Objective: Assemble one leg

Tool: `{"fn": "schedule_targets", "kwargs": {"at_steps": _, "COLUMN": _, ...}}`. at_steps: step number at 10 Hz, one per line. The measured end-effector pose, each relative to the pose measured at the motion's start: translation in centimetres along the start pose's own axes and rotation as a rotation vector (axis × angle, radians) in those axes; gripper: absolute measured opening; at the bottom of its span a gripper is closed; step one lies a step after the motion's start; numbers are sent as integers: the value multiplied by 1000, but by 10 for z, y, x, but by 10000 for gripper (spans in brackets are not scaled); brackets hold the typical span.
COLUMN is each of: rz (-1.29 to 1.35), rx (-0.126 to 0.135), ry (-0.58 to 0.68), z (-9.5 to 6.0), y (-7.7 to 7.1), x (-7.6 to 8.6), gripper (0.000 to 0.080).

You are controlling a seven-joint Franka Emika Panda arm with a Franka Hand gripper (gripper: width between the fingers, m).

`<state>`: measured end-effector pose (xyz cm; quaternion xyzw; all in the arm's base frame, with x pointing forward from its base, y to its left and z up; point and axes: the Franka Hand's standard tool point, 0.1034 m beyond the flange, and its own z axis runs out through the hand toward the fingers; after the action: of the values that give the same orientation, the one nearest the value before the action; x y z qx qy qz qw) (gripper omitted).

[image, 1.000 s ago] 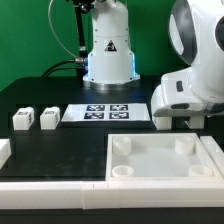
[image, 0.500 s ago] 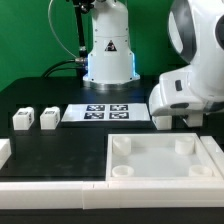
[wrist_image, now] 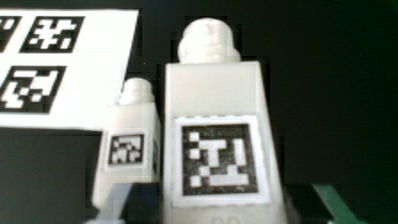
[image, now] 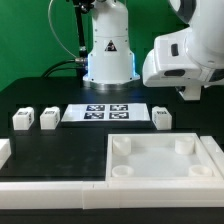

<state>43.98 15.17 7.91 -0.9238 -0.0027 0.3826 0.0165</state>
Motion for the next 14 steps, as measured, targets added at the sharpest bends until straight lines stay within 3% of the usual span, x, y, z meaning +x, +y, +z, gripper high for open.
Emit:
{"fn": "schedule_targets", "kwargs": {"at_steps": 2, "rz": 1, "rx": 16, "ry": 233, "z": -7, "y": 0, "x": 4, "gripper": 291}}
{"fn": "schedule_targets", "kwargs": {"at_steps": 3, "rz": -59, "rx": 18, "ry": 304, "z": -18, "y": 8, "x": 10, "gripper": 291}}
{"fn": "schedule_targets", "kwargs": {"at_steps": 4, "rz": -89, "rx": 19, "ry": 402, "z": -52, "y": 21, "x": 22, "gripper": 291}}
{"fn": "schedule_targets", "kwargs": {"at_steps": 5, "rz": -122, "rx": 5, "ry": 490, "z": -90, "y": 30, "x": 23, "gripper": 292}}
{"fn": "schedule_targets", "kwargs": {"at_steps": 6, "rz": -129, "rx": 9, "ry": 629, "z": -122, "y": 29, "x": 24, "gripper": 292}}
{"fn": "schedule_targets", "kwargs": {"at_steps": 10, "rz": -134, "rx": 25, "ry": 1061, "z": -125, "y": 30, "x": 32, "gripper": 292}}
{"fn": "schedule_targets", "kwargs": {"at_steps": 11, "rz": -151, "rx": 15, "ry": 1132, "z": -126, "y": 34, "x": 34, "gripper": 292}}
{"fn": "schedule_targets", "kwargs": {"at_steps": 12, "rz": -185, "rx": -26, "ry": 1181, "z": -156, "y": 54, "x": 49, "gripper": 292}}
{"fn": "schedule_targets", "kwargs": {"at_steps": 13, "rz": -188, "rx": -39, "ry": 1323, "z": -192, "y": 61, "x": 63, "gripper": 292}}
{"fn": "schedule_targets", "kwargs": {"at_steps": 14, "rz": -177, "rx": -31, "ry": 1372, "z": -204, "y": 62, "x": 74, "gripper": 292}}
